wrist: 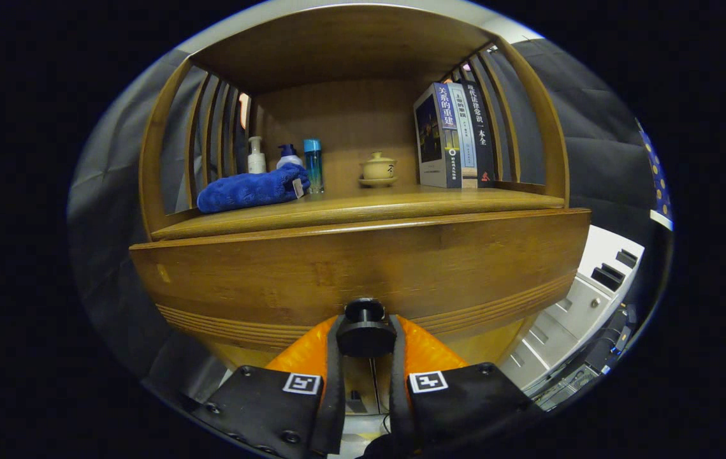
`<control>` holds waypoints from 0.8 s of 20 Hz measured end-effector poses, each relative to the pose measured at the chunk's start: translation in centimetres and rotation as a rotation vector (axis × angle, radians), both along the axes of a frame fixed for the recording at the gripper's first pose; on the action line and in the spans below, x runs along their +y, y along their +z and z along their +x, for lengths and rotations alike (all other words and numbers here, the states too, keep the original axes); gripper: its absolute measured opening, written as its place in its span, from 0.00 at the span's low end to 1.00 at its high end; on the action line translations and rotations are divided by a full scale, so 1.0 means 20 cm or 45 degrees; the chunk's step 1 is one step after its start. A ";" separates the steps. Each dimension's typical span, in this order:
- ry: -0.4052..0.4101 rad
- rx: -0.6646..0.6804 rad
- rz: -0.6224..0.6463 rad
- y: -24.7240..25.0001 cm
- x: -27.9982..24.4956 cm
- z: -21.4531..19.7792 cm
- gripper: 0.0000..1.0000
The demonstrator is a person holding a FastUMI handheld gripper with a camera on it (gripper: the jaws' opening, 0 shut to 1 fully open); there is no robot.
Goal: Pull open the drawer, take out the items inside it, and place them on the countertop above the cabinet.
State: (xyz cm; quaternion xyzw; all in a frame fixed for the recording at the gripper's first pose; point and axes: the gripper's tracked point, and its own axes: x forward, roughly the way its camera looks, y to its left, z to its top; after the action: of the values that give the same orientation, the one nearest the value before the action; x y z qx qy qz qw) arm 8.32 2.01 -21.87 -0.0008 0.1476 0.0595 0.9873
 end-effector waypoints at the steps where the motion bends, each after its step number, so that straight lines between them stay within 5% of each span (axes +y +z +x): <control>1: -0.001 0.002 -0.010 0.00 -0.01 -0.04 0.37; 16: -0.029 0.029 -0.037 0.00 -0.08 -0.36 0.37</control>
State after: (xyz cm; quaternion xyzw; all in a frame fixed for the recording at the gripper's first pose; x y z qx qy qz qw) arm 1.05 0.45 -21.83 -0.0127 0.1598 0.0460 0.9860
